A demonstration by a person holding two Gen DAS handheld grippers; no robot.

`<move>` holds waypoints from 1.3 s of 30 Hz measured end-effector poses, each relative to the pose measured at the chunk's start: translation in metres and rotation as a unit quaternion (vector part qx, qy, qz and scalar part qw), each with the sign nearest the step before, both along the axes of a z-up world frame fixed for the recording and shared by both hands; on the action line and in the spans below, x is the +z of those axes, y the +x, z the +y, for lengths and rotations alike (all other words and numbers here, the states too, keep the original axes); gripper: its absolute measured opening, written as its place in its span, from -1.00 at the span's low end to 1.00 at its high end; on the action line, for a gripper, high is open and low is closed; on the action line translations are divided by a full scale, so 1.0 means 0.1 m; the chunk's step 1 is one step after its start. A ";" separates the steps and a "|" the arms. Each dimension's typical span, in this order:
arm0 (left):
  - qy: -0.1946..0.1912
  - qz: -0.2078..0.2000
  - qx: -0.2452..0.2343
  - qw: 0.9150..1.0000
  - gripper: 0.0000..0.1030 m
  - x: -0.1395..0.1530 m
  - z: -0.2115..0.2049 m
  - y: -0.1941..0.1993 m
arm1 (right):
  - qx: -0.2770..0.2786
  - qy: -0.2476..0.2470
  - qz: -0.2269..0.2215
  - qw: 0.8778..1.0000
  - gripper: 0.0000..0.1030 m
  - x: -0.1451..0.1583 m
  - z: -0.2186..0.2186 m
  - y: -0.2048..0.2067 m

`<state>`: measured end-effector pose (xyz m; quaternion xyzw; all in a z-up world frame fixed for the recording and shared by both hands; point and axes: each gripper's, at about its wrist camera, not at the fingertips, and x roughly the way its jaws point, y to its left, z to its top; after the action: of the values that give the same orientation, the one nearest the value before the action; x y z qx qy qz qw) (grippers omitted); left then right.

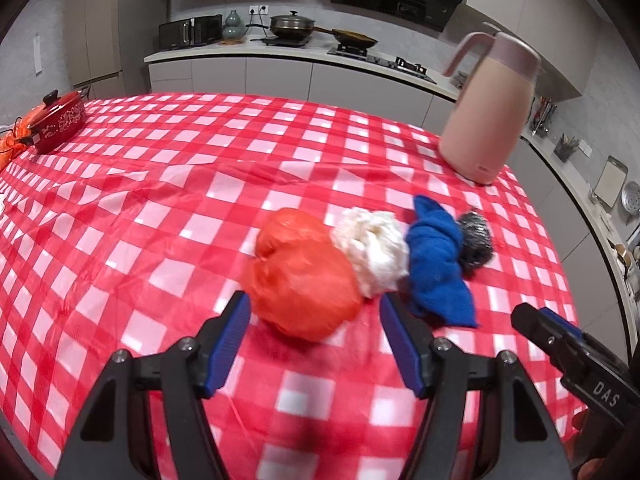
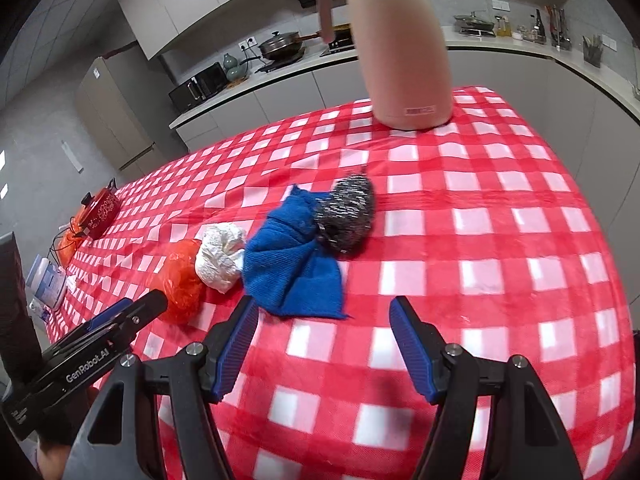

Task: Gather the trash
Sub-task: 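Grasp the red plastic bag with the left tool while the right tool grasps the blue cloth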

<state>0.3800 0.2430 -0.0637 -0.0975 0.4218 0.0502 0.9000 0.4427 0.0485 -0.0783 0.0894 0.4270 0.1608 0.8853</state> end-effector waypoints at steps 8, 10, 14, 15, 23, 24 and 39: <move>-0.004 0.008 -0.022 1.000 0.32 -0.16 0.12 0.26 | -0.006 -0.006 0.004 1.000 0.36 -0.09 0.26 0.23; -0.005 0.009 -0.025 1.000 0.33 -0.20 0.14 0.30 | -0.009 -0.007 0.006 1.000 0.36 -0.13 0.30 0.27; -0.016 0.007 -0.029 0.999 0.32 -0.25 0.20 0.35 | -0.008 0.001 0.012 1.000 0.36 -0.20 0.40 0.37; -0.020 0.006 -0.031 0.999 0.31 -0.26 0.22 0.35 | -0.007 0.002 0.011 1.000 0.36 -0.21 0.42 0.38; -0.038 0.003 -0.046 0.998 -0.26 -0.31 0.27 0.36 | 0.010 -0.001 0.014 1.000 -0.26 -0.41 0.63 0.55; -0.038 0.001 -0.045 0.998 -0.29 -0.31 0.28 0.35 | 0.013 0.008 0.016 1.000 -0.47 -0.43 0.62 0.54; -0.042 0.000 -0.044 0.998 -0.40 -0.21 0.22 -0.02 | 0.038 0.010 0.002 0.999 -0.75 -0.28 0.43 0.06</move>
<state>0.3775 0.2645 -0.0847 -0.1168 0.4278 -0.0068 0.8963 0.4482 0.0911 -0.1067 0.0818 0.4302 0.1987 0.8768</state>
